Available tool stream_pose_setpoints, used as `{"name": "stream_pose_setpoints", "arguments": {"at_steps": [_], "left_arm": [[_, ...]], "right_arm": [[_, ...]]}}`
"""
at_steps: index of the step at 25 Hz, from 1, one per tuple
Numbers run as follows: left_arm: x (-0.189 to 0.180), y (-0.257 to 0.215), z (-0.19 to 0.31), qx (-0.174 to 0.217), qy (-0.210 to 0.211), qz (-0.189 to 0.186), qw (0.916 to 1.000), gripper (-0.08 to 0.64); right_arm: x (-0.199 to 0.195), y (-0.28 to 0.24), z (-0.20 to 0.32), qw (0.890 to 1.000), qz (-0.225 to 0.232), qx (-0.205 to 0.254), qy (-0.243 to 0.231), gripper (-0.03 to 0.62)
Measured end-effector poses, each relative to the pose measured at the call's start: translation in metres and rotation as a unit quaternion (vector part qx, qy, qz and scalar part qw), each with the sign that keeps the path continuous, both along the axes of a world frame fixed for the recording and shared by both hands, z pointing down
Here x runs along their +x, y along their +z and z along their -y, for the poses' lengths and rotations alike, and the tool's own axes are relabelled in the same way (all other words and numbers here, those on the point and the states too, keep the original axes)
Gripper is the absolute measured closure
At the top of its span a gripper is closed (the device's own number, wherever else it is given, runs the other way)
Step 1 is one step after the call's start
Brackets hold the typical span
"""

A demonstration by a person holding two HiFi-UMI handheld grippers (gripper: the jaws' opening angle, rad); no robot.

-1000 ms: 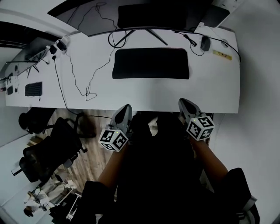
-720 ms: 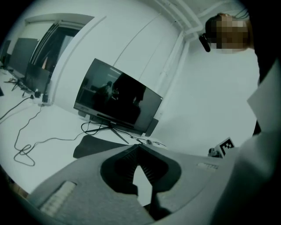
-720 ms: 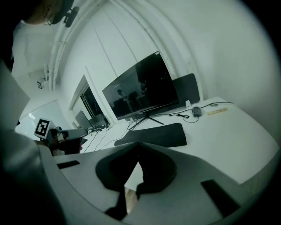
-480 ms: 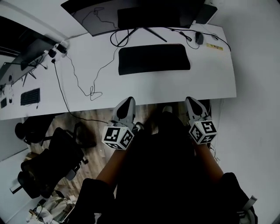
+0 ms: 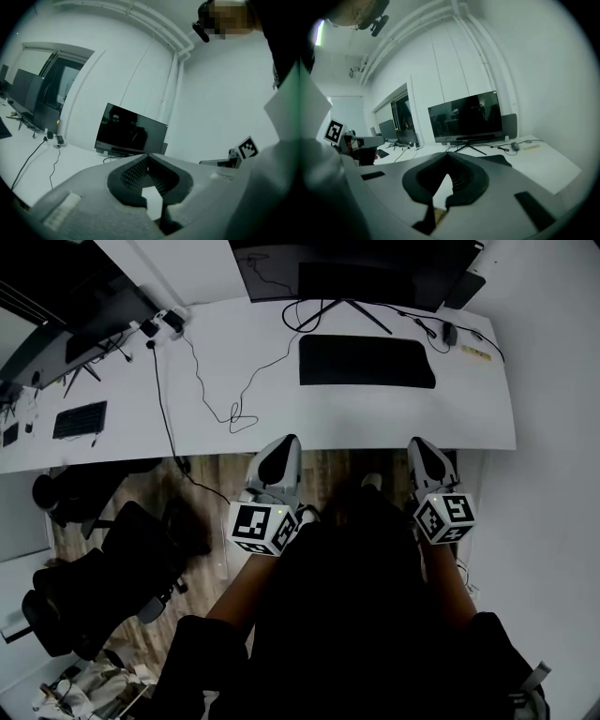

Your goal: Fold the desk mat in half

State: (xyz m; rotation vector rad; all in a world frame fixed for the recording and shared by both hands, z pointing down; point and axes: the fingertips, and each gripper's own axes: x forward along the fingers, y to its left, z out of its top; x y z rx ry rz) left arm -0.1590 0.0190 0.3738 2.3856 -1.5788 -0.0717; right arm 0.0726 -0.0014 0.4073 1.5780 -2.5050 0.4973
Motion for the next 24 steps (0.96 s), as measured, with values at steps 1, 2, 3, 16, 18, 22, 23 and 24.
{"name": "stream_pose_setpoints", "arguments": {"at_steps": [1, 2, 3, 16, 18, 22, 23, 24], "left_arm": [[-0.006, -0.002, -0.005, 0.005, -0.003, -0.001, 1.0000, 0.538], [-0.011, -0.003, -0.010, 0.008, -0.005, -0.002, 1.0000, 0.538], [-0.017, -0.003, -0.014, 0.011, -0.007, -0.002, 0.9999, 0.538], [-0.030, -0.014, -0.041, 0.036, -0.003, -0.001, 0.9993, 0.538], [-0.030, -0.012, -0.044, 0.034, 0.004, -0.001, 0.9994, 0.538], [-0.030, -0.008, -0.046, 0.032, 0.012, 0.004, 0.9994, 0.538], [-0.030, -0.008, -0.044, 0.032, 0.012, 0.005, 0.9994, 0.538], [-0.031, -0.007, -0.043, 0.033, 0.013, 0.007, 0.9994, 0.538]], "right_arm": [[-0.003, -0.002, -0.002, 1.000, -0.009, 0.007, 0.003, 0.591], [-0.005, -0.004, -0.005, 1.000, -0.015, 0.013, 0.006, 0.591], [-0.006, -0.006, -0.008, 1.000, -0.018, 0.015, 0.010, 0.591], [-0.003, -0.030, -0.038, 0.998, -0.044, 0.042, 0.028, 0.592], [-0.002, -0.030, -0.042, 0.998, -0.041, 0.044, 0.034, 0.591], [-0.001, -0.030, -0.046, 0.997, -0.040, 0.047, 0.041, 0.592], [-0.001, -0.030, -0.045, 0.997, -0.040, 0.048, 0.041, 0.592], [-0.001, -0.029, -0.045, 0.997, -0.040, 0.048, 0.042, 0.592]]}}
